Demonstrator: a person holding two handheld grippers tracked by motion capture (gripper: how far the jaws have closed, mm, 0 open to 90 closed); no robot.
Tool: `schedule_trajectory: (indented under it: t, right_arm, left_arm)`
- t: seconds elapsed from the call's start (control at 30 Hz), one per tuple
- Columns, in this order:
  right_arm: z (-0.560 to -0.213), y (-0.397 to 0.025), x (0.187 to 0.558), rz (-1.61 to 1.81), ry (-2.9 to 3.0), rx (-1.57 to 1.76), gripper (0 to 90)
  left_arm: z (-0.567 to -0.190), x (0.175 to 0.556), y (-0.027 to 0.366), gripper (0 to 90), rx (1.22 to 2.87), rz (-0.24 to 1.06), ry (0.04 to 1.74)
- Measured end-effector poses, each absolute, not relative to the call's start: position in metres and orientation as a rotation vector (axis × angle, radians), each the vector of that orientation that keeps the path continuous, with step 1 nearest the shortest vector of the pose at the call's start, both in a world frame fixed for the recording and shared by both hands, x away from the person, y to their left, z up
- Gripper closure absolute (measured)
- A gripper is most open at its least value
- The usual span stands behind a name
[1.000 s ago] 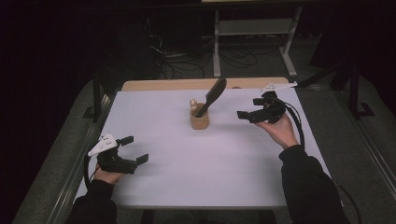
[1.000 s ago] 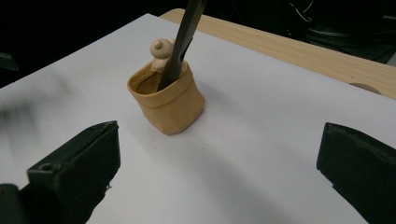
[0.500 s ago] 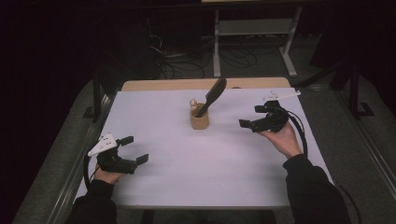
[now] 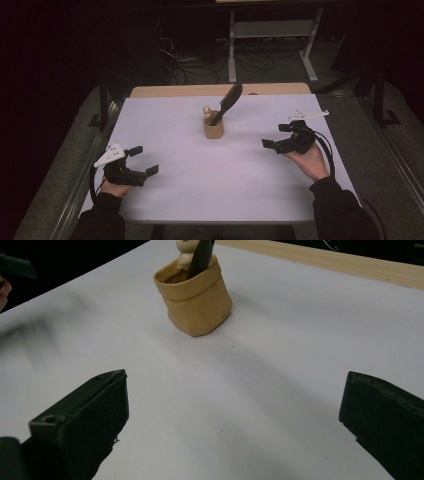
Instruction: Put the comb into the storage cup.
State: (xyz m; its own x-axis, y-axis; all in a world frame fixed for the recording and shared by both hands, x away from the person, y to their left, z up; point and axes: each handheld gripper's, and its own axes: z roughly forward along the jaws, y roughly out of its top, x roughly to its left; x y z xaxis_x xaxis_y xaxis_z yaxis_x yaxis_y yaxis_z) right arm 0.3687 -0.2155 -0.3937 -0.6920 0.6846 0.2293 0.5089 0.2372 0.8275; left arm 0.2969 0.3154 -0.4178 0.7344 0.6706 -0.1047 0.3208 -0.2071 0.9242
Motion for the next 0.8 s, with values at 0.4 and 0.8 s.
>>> schedule_trajectory:
  t: [0.4,0.8]
  right_arm:
    - [-0.41,-0.229,0.348,1.431,2.297,1.164,0.0]
    - [-0.418,-0.24,0.327,1.429,2.264,1.157,0.0]
  left_arm:
    - [-0.419,0.297,0.319,0.0,1.797,0.389,0.793]
    - [-0.42,0.298,0.321,0.0,1.793,0.386,0.803]
